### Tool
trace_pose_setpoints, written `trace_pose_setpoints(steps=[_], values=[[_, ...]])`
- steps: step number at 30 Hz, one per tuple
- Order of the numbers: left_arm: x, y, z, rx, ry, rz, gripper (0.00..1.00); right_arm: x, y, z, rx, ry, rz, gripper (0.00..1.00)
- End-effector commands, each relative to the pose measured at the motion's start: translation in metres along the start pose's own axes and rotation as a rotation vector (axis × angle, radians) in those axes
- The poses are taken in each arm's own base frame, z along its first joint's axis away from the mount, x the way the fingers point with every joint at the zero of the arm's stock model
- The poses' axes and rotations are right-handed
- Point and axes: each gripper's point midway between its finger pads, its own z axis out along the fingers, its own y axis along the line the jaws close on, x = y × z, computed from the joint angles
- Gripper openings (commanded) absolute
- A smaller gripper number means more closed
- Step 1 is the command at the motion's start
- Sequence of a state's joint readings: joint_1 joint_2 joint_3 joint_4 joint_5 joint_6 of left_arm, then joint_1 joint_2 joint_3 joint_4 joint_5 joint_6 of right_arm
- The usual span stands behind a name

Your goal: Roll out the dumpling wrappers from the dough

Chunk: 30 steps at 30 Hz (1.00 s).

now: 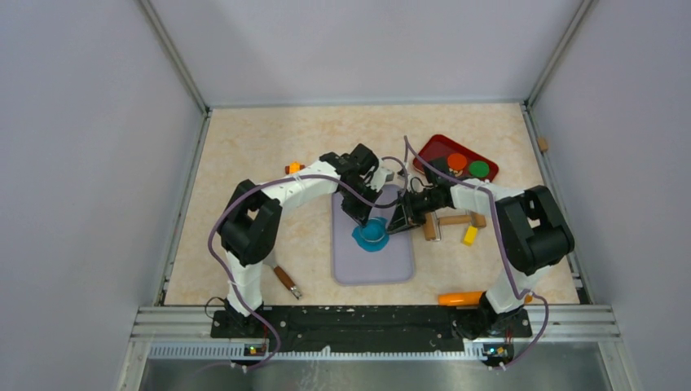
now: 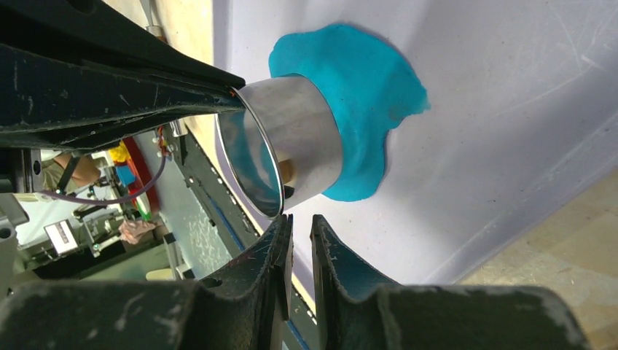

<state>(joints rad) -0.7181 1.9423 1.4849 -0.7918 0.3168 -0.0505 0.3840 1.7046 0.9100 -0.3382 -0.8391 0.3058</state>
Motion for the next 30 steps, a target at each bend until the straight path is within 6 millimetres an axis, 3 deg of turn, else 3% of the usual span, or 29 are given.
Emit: trace_pose_setpoints(steps=[1, 9, 30], values=[[-0.01, -0.007, -0.01, 0.0, -0.051, 0.029, 0.0, -0.004, 0.019, -0.005, -0.051, -0.022, -0.084, 0.18], [-0.005, -0.002, -0.007, -0.024, -0.038, 0.033, 0.0, -0.003, 0.021, -0.003, -0.081, -0.009, -0.08, 0.28], [0.003, 0.009, 0.012, -0.047, -0.036, 0.024, 0.0, -0.006, 0.013, 0.014, -0.087, 0.022, -0.064, 0.29]])
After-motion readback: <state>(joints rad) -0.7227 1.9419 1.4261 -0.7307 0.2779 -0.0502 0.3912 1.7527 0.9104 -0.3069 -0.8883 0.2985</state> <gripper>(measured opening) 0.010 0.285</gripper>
